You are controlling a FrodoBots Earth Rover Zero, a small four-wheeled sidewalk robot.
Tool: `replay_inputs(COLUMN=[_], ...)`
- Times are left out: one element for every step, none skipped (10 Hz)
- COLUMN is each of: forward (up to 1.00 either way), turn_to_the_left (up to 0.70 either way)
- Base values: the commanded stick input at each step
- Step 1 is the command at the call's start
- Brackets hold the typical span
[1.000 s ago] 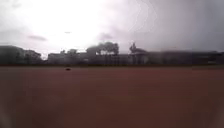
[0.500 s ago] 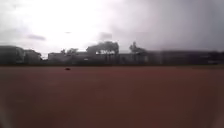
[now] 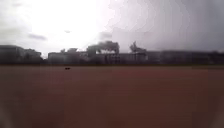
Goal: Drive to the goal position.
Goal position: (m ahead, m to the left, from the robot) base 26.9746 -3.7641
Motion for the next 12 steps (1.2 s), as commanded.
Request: replay_inputs(forward=[0.5, 0.5, 0.5, 0.5, 0.5, 0.5, 0.5, 0.5, 0.5, 0.5, 0.5, 0.5], turn_to_the_left=[0.0, 0.0, 0.0, 0.0, 0.0, 0.0, 0.0, 0.0, 0.0, 0.0, 0.0, 0.0])
